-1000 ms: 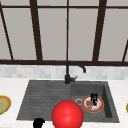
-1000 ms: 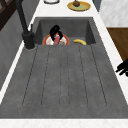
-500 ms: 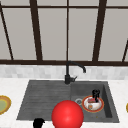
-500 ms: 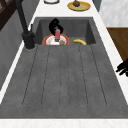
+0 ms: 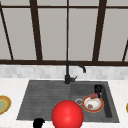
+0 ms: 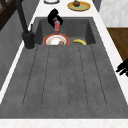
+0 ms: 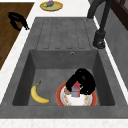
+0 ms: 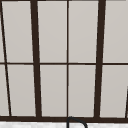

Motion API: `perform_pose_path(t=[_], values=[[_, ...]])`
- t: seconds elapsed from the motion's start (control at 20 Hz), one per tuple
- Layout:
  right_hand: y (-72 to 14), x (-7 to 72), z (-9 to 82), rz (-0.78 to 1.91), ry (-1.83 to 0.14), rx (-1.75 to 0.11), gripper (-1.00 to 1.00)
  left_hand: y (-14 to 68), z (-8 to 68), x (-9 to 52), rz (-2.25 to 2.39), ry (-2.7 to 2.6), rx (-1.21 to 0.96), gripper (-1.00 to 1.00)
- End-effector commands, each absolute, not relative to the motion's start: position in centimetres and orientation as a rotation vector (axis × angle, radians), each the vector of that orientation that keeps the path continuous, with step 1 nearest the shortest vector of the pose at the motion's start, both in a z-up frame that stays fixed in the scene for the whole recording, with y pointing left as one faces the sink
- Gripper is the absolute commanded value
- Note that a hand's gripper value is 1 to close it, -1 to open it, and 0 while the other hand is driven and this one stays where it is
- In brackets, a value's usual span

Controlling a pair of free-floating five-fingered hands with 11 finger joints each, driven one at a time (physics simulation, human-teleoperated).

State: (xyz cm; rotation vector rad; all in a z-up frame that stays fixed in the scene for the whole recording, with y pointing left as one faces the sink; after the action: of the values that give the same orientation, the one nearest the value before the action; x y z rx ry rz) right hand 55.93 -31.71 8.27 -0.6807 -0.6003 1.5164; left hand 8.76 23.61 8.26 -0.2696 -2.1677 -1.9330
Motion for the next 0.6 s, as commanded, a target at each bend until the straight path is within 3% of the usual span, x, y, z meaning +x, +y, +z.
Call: perform_pose_path(t=[0.0, 0.55], values=[[-33.9, 55.6, 10.6, 1.476, -0.627, -0.685, 1.00, 23.6, 8.3, 8.8, -1.933, -2.168, -0.270, 0.00], [-40.2, 54.5, 13.7, 1.478, -0.676, -0.624, 1.00, 23.6, 8.3, 8.7, -1.934, -2.169, -0.268, 0.00]])
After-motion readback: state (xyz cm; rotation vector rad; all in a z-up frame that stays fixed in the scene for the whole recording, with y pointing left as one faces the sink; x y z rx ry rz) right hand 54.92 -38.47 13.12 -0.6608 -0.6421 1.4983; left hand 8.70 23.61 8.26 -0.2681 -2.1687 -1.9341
